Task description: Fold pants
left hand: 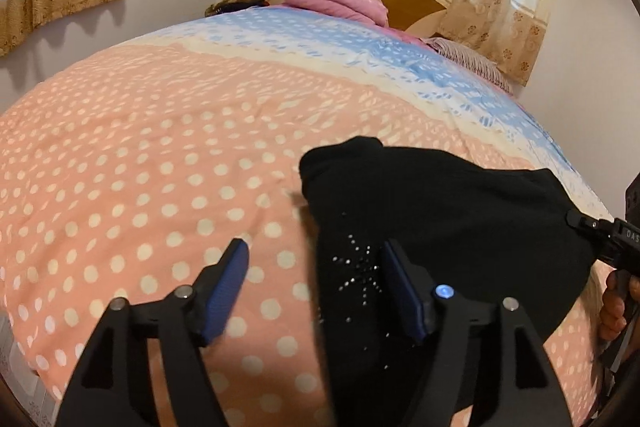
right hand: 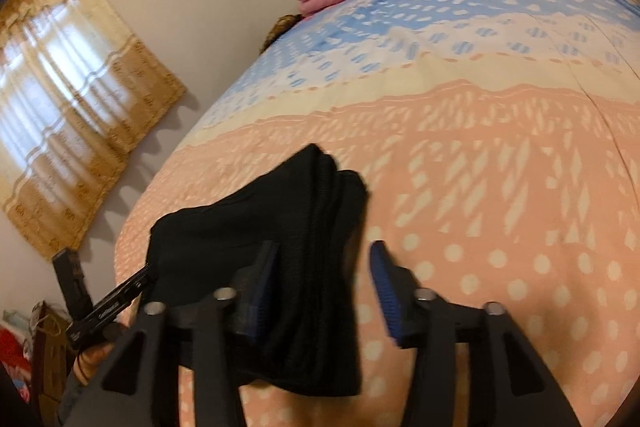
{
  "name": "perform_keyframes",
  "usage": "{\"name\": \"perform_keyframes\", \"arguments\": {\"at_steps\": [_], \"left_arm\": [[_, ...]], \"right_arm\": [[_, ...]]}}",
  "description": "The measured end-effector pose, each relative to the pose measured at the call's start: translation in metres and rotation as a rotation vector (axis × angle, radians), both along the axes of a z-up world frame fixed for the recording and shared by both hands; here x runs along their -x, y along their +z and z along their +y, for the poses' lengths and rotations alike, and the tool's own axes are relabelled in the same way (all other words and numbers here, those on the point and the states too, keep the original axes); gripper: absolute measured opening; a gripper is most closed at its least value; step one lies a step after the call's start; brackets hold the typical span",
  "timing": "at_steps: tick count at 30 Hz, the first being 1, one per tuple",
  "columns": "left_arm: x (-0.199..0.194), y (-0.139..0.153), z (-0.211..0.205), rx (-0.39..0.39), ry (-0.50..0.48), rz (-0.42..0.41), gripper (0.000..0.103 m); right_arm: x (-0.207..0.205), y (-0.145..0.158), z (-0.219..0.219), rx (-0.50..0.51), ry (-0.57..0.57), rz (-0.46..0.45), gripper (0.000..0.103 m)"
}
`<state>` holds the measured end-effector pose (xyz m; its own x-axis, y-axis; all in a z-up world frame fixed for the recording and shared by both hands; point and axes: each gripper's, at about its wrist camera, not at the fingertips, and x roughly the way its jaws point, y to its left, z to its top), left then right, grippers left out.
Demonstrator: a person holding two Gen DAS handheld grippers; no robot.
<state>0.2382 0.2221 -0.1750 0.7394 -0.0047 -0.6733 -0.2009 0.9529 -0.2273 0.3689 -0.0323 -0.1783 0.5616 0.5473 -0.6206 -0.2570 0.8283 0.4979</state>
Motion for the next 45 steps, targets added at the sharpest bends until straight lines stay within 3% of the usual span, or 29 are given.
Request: {"name": "perform_keyframes", "arguments": {"at_steps": [9, 24, 27, 30, 34, 36, 45], "left_arm": [[0.027, 0.005, -0.003, -0.060, 0.064, 0.011, 0.075], [0.078, 0.072, -0.075, -0.188, 0.032, -0.149, 0.079], [0.091, 0.087, -0.092, -0.214, 0.016, -0.193, 0.081], [0.107, 0.100, -0.106, -0.238, 0.002, -0.235, 0.093], [0.123, 0.116, -0.121, -0.267, -0.016, -0.283, 0.095], [0.130, 0.123, -0.125, -0.276, -0.015, -0.306, 0.100], [0.137, 0.131, -0.129, -0.288, -0.001, -0.344, 0.101]], "right_arm": [[0.024, 0.002, -0.030, -0.030, -0.047, -0.013, 0.060], [0.118, 0.031, -0.108, -0.003, -0.183, -0.077, 0.060], [0.146, 0.049, -0.101, 0.051, -0.150, -0.141, 0.060], [0.175, 0.073, -0.086, 0.114, -0.107, -0.244, 0.060], [0.205, 0.109, -0.067, 0.186, -0.062, -0.373, 0.061], [0.220, 0.122, -0.061, 0.193, -0.051, -0.427, 0.071], [0.238, 0.135, -0.054, 0.226, -0.037, -0.496, 0.074]]}}
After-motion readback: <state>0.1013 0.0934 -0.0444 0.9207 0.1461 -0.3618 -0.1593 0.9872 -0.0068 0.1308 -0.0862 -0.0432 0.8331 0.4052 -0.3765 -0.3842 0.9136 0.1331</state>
